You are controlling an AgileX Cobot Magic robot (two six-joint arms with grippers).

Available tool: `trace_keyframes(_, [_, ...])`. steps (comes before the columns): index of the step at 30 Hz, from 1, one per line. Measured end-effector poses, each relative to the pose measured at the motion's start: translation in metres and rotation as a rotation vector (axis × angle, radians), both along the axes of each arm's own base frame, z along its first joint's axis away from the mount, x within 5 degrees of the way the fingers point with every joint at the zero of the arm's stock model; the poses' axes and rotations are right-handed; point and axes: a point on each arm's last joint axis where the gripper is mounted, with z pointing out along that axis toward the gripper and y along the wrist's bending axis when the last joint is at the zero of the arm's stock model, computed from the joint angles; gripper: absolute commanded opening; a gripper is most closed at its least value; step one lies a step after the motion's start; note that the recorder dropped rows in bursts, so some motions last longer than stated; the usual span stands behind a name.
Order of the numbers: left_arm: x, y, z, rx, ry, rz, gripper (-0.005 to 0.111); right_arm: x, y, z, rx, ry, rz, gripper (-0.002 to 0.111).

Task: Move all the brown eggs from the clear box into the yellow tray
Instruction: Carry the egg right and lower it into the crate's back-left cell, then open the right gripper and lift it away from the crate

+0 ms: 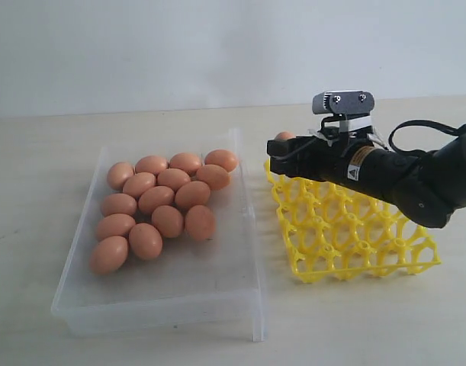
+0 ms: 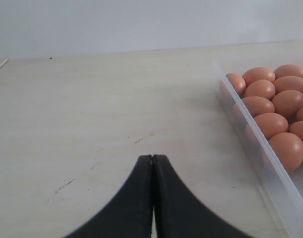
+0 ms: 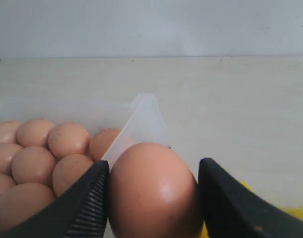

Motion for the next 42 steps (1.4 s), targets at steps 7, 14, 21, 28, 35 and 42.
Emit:
trace_keyframes(7, [0.000,0.000,0.000,0.000,0.000,0.000,0.000,0.002,-0.004,-0.017,-0.003,-0.021,0.009,0.000])
trace_keyframes(14, [0.000,0.000,0.000,0.000,0.000,0.000,0.000,0.008,-0.002,-0.030,-0.018,-0.026,0.021,0.000])
trace_keyframes(21, [0.000,0.000,0.000,0.000,0.000,0.000,0.000,0.016,0.000,-0.037,-0.037,-0.046,0.030,0.000])
trace_keyframes(28, [0.000,0.000,0.000,0.000,0.000,0.000,0.000,0.017,0.000,-0.036,-0.086,-0.082,0.050,0.007])
trace_keyframes(35, [0.000,0.000,0.000,0.000,0.000,0.000,0.000,0.017,0.000,-0.038,-0.110,-0.075,0.052,0.039])
trace_keyframes(42, [0.000,0.000,0.000,0.000,0.000,0.000,0.000,0.017,-0.001,-0.038,-0.112,-0.074,0.051,0.049])
